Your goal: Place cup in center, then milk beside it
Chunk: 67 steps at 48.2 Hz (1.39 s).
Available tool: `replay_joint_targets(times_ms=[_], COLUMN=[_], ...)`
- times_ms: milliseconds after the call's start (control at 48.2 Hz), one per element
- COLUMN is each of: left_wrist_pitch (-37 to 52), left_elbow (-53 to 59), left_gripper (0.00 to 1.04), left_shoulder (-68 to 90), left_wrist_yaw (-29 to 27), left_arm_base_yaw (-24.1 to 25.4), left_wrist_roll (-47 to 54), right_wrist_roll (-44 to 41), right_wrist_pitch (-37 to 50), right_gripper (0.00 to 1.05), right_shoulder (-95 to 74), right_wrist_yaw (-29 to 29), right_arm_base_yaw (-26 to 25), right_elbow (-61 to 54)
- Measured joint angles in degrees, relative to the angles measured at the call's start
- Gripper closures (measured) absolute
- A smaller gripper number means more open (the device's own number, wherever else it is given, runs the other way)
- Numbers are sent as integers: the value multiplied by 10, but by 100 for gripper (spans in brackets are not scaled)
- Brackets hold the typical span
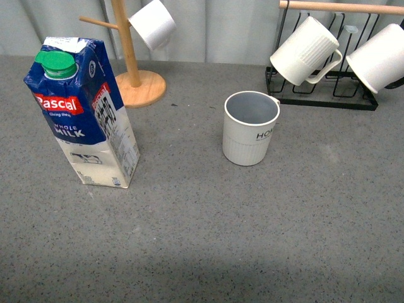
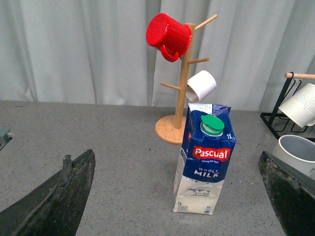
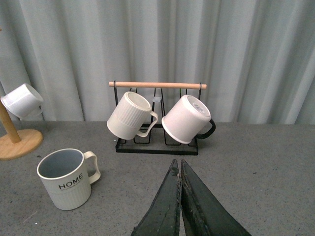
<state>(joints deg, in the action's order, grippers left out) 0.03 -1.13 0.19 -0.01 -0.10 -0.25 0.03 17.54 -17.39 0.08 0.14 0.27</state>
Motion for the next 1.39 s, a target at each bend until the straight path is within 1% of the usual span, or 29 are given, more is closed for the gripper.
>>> replay_joint_targets(times_ms=[125, 436, 498, 519, 789, 872, 914, 934, 976, 1038, 1142, 1163, 1246, 1287, 1391], left_wrist_pitch=[0, 0, 0, 0, 0, 0, -1, -22, -61, -57, 47, 84, 172, 216, 294], left_elbow=[0, 0, 0, 0, 0, 0, 0, -6, -20, -23, -31, -33, -40, -43, -53], left_gripper=[6, 6, 6, 6, 6, 6, 6, 6, 6, 6, 6, 6, 6, 6, 6], left_shoulder=[0, 0, 0, 0, 0, 0, 1, 10, 37, 96, 227, 262, 360, 410, 516], left_wrist_yaw=[0, 0, 0, 0, 0, 0, 1, 16, 29, 28, 11, 3, -6, -10, -18], left_arm_base_yaw=[0, 0, 0, 0, 0, 0, 0, 2, 2, -8, -48, -60, -94, -110, -137], left_wrist_roll=[0, 0, 0, 0, 0, 0, -1, -10, -25, -42, -68, -75, -90, -96, -114], right_wrist_roll=[0, 0, 0, 0, 0, 0, 0, 0, 0, 0, 0, 0, 0, 0, 0], right_wrist_pitch=[-31, -75, -154, -167, -174, -174, -174, -174, -174, -174, -175, -174, -174, -175, -175], right_gripper=[104, 104, 104, 104, 104, 88, 77, 73, 64, 52, 29, 24, 9, 7, 10], right_shoulder=[31, 76, 135, 147, 171, 171, 171, 171, 171, 172, 172, 172, 172, 172, 172], right_wrist_yaw=[0, 0, -1, -2, -2, -2, -2, -2, -1, -2, -2, -2, -2, -2, -2], right_arm_base_yaw=[0, 0, 0, 0, 0, 0, 0, 0, 0, 0, 0, 0, 0, 0, 0], right_elbow=[0, 0, 0, 0, 0, 0, 0, 0, 0, 0, 0, 0, 0, 0, 0])
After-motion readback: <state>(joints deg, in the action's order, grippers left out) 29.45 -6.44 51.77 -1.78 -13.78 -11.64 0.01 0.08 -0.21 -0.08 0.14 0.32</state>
